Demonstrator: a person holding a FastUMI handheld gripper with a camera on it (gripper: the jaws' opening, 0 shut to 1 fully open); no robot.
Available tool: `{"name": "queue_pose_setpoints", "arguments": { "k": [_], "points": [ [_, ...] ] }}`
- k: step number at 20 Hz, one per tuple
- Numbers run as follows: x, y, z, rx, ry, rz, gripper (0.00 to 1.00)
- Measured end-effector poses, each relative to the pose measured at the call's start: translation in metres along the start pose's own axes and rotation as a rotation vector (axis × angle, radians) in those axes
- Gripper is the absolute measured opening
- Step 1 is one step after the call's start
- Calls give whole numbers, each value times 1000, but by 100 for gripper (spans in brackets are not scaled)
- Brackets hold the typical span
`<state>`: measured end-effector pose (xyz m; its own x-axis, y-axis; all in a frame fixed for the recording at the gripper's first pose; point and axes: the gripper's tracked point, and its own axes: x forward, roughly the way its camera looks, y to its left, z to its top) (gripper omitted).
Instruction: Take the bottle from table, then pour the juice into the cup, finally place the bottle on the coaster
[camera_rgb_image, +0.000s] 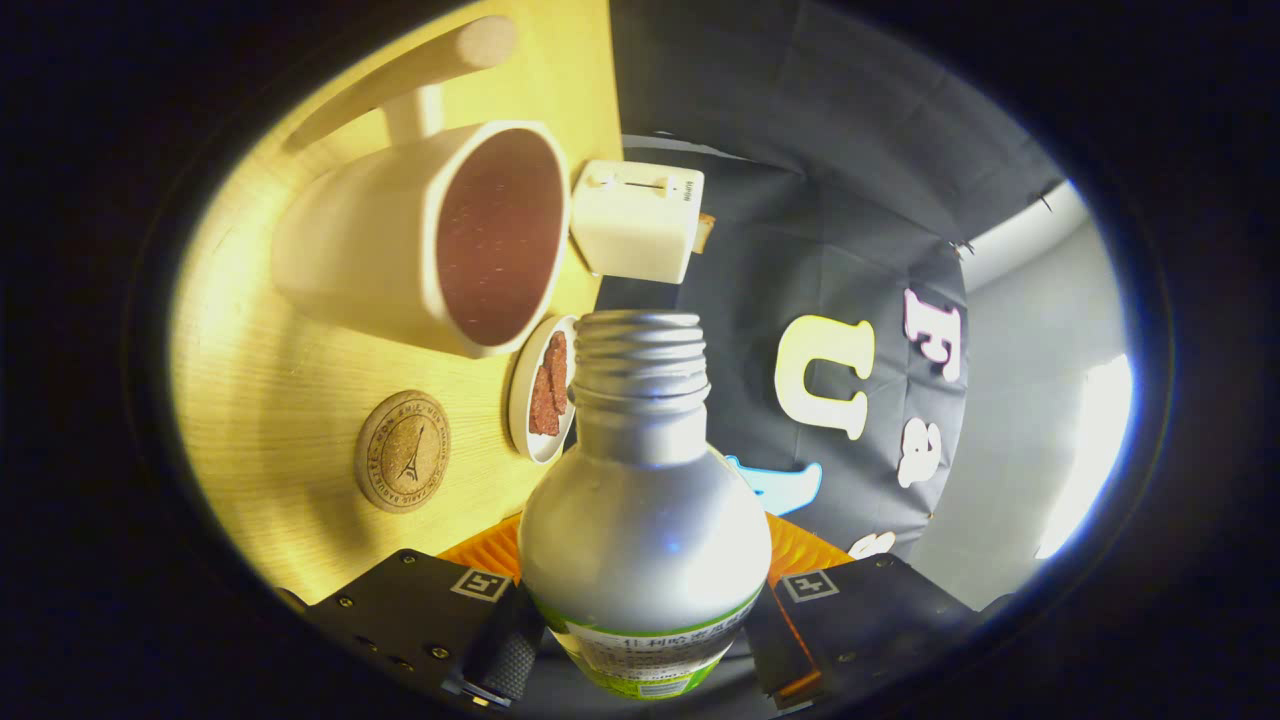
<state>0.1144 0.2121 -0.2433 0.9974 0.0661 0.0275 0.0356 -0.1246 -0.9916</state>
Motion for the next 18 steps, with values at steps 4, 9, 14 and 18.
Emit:
{"name": "queue_pose_setpoints", "arguments": {
  "k": [4, 9, 14, 18],
  "points": [
    [1, -12, -5, 161, 7, -48, 83],
    [-2, -24, -18, 415, 17, -74, 83],
    [-10, -33, -26, 689, 18, -78, 83],
    [-11, -34, -35, 858, 42, -67, 83]
  ]
}}
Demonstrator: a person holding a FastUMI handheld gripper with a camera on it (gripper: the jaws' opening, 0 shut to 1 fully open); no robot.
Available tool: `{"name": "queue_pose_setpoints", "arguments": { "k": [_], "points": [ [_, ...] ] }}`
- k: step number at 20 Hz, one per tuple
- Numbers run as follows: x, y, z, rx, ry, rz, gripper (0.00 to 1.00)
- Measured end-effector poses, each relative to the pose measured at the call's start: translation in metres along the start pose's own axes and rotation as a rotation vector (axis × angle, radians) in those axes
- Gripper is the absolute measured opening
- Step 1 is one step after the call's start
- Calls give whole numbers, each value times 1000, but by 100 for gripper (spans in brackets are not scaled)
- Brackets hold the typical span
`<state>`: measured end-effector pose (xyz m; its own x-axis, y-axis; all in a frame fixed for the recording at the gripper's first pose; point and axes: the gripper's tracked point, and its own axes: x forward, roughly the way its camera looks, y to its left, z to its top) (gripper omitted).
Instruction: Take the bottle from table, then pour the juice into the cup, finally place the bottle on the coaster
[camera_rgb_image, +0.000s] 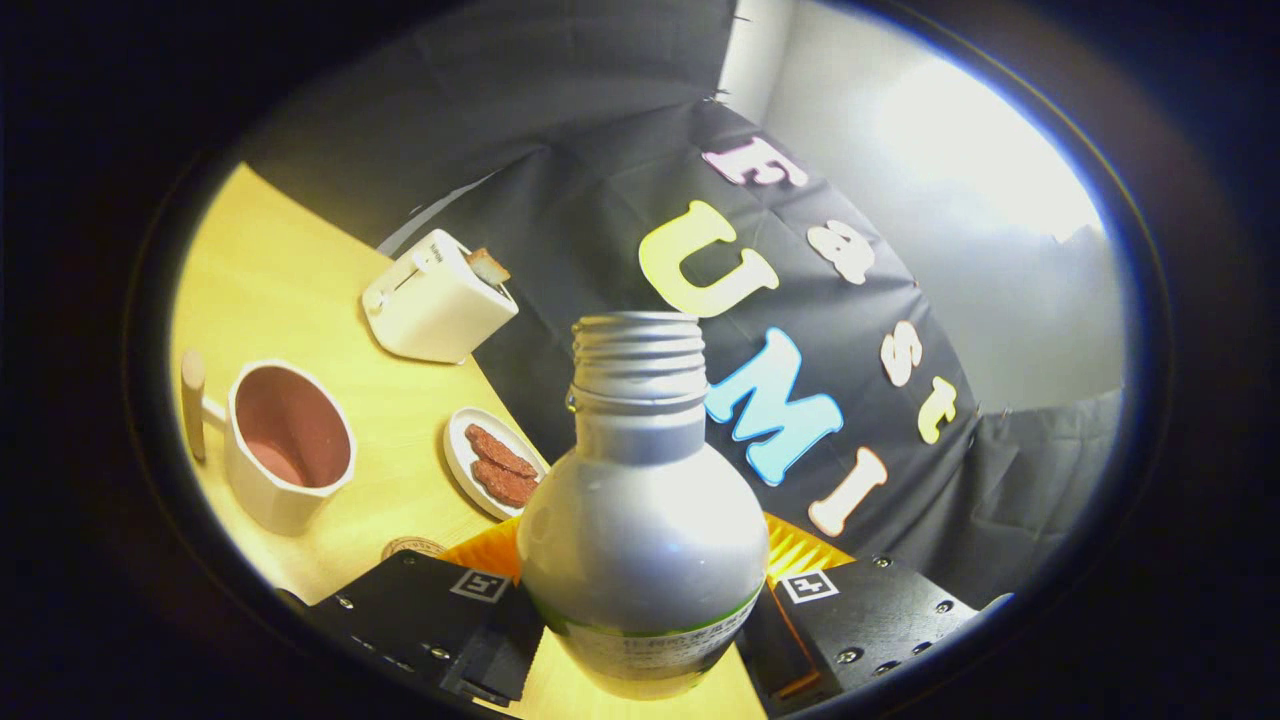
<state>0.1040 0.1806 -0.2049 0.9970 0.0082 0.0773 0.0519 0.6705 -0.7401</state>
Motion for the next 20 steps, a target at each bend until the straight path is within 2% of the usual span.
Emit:
{"name": "queue_pose_setpoints", "arguments": {
  "k": [6, 12, 16, 20],
  "points": [
    [1, 3, 0, 334, 63, 110, 82],
    [-4, 10, 24, 610, 58, 259, 82],
    [-4, 6, 32, 704, 56, 269, 82],
    [6, 6, 33, 704, 71, 262, 83]
  ]
}}
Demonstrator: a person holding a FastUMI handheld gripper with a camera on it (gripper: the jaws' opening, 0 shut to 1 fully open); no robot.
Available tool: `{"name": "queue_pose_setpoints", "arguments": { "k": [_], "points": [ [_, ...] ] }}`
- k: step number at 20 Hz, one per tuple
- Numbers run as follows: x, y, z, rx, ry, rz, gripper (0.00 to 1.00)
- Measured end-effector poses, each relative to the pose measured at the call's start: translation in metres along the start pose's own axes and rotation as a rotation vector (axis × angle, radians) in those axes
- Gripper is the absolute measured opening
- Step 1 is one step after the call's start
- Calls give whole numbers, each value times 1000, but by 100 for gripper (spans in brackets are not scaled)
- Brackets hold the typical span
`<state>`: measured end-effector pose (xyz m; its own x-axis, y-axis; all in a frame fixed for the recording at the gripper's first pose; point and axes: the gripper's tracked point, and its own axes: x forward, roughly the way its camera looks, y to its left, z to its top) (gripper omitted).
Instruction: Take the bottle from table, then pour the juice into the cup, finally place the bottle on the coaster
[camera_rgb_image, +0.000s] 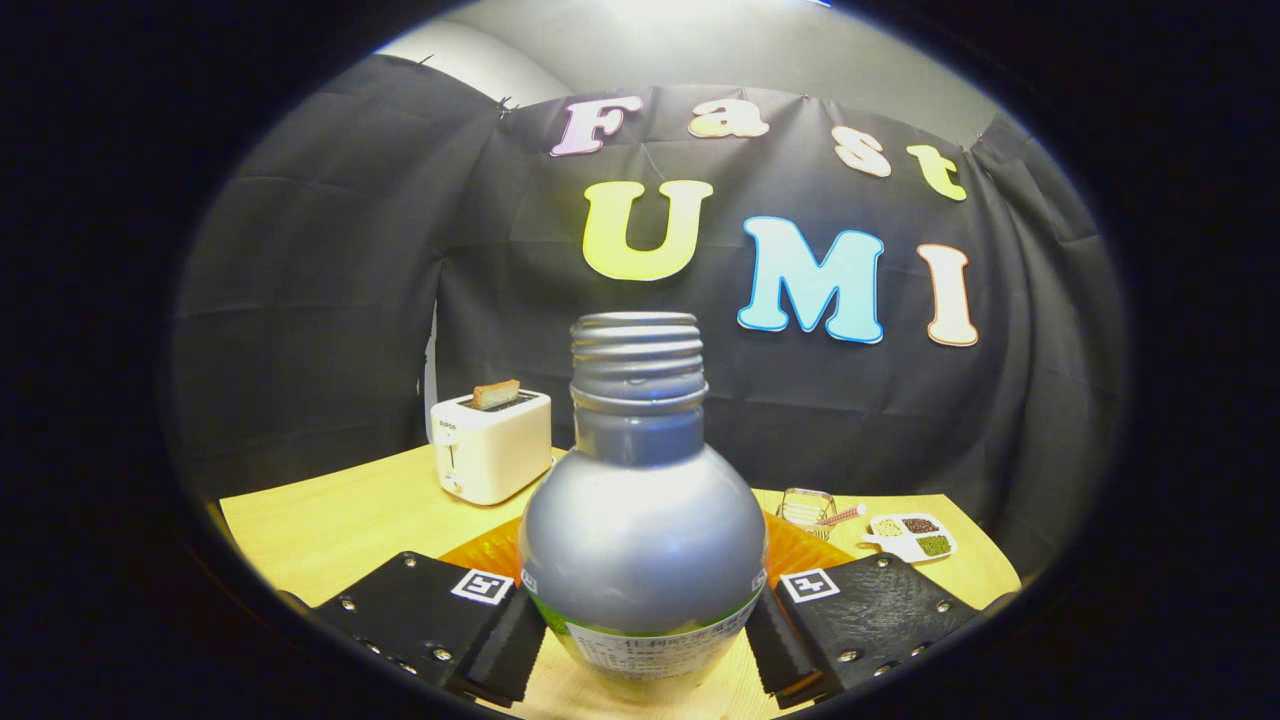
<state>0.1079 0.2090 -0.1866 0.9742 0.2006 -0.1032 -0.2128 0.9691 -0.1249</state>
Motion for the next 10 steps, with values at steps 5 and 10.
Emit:
{"name": "queue_pose_setpoints", "arguments": {
  "k": [5, 10],
  "points": [
    [6, 2, -2, 18, 4, 2, 83],
    [18, -1, -12, 32, 17, -5, 83]
  ]
}}
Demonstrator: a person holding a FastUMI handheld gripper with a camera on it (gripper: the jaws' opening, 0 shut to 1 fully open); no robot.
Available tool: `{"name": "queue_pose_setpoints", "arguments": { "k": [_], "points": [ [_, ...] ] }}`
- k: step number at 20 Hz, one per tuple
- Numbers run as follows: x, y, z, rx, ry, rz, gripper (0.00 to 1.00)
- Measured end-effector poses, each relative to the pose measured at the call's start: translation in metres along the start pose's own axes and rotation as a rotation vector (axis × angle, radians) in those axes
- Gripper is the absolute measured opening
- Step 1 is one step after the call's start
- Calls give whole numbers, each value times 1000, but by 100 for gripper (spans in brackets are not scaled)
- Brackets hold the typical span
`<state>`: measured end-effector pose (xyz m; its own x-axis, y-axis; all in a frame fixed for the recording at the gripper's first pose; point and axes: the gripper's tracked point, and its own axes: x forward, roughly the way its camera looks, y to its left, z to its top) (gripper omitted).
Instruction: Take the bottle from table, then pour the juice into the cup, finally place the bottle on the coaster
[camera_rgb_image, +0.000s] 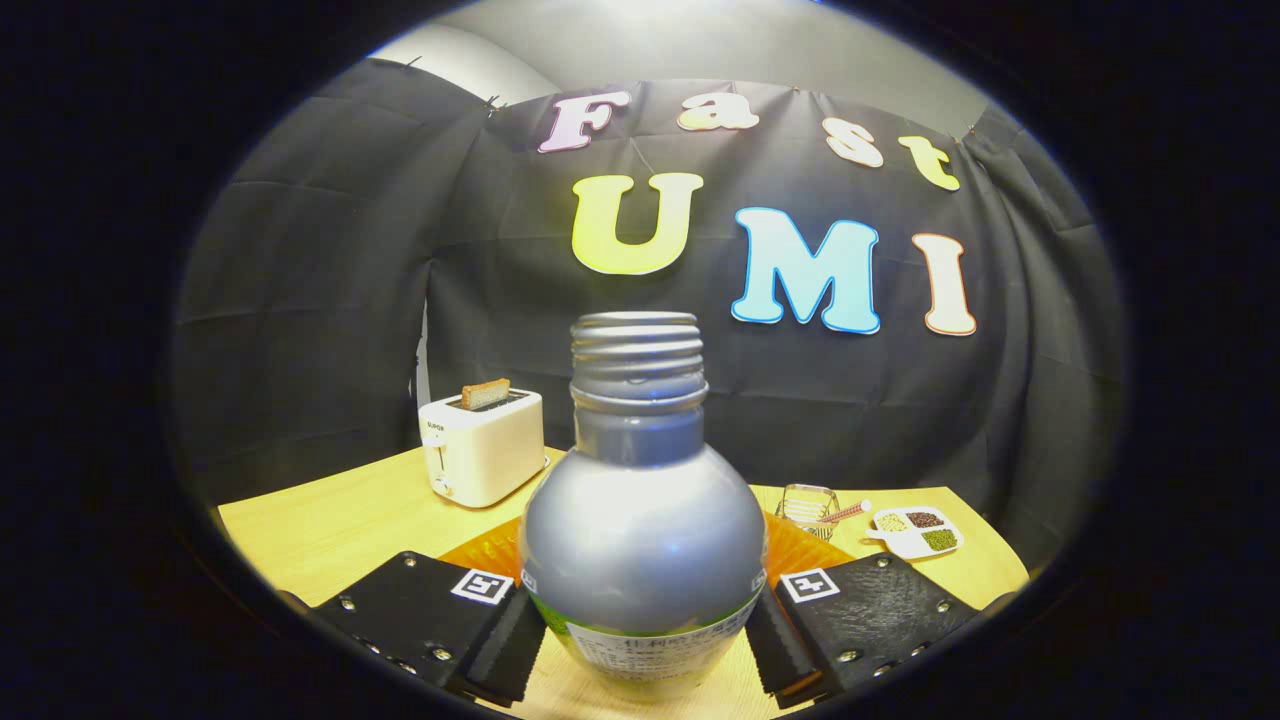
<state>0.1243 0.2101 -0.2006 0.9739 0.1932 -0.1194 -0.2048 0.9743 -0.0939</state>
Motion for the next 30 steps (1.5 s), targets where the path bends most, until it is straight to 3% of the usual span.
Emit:
{"name": "queue_pose_setpoints", "arguments": {
  "k": [8, 16, 30],
  "points": [
    [34, 0, -30, 121, -4, -17, 83],
    [82, 6, -80, 93, 25, -52, 83],
    [96, 1, -98, 111, -19, -64, 84]
  ]
}}
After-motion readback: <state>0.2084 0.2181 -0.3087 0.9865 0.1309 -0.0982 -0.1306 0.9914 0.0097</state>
